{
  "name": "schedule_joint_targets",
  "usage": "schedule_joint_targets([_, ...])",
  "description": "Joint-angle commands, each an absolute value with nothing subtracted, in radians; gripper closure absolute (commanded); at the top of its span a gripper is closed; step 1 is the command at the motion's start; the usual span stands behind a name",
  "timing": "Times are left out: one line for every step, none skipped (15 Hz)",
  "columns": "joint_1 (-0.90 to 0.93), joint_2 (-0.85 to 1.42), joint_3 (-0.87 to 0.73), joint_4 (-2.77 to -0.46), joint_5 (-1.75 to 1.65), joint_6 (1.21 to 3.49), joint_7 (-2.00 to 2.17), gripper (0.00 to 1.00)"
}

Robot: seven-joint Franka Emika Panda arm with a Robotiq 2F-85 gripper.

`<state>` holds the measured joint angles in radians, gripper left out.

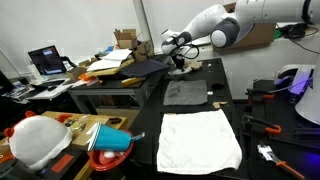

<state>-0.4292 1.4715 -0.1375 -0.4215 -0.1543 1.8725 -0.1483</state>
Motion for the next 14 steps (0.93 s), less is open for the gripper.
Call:
schedule_joint_targets([-0.400,1.471,-0.116,-0.509,-0.144,2.011,-0.083,0.99])
schedule_joint_targets([-0.394,1.470,-0.119,-0.515,-0.148,2.037,-0.074,0.99])
schedule_joint_targets([-0.390,1.469,-0.122,-0.521,-0.150,2.066,-0.065,0.99])
schedule_joint_targets([-0.387,1.469,-0.123,-0.525,-0.151,2.093,-0.060,0.99])
schedule_joint_targets([-0.385,1.469,-0.121,-0.528,-0.149,2.118,-0.054,0.99])
schedule_joint_targets([-0.382,1.468,-0.120,-0.532,-0.147,2.141,-0.049,0.99])
schedule_joint_targets([-0.380,1.468,-0.117,-0.536,-0.145,2.161,-0.048,0.99])
schedule_joint_targets([-0.377,1.468,-0.114,-0.541,-0.143,2.182,-0.045,0.99])
schedule_joint_targets([-0.373,1.468,-0.111,-0.546,-0.142,2.199,-0.049,0.99])
schedule_joint_targets([-0.370,1.468,-0.109,-0.547,-0.141,2.220,-0.055,0.99])
schedule_joint_targets([-0.372,1.468,-0.105,-0.543,-0.137,2.236,-0.059,0.99])
schedule_joint_targets([-0.375,1.468,-0.097,-0.534,-0.133,2.252,-0.068,0.99])
schedule_joint_targets([-0.380,1.468,-0.086,-0.526,-0.129,2.266,-0.081,0.99])
schedule_joint_targets([-0.386,1.469,-0.072,-0.516,-0.125,2.276,-0.094,0.99])
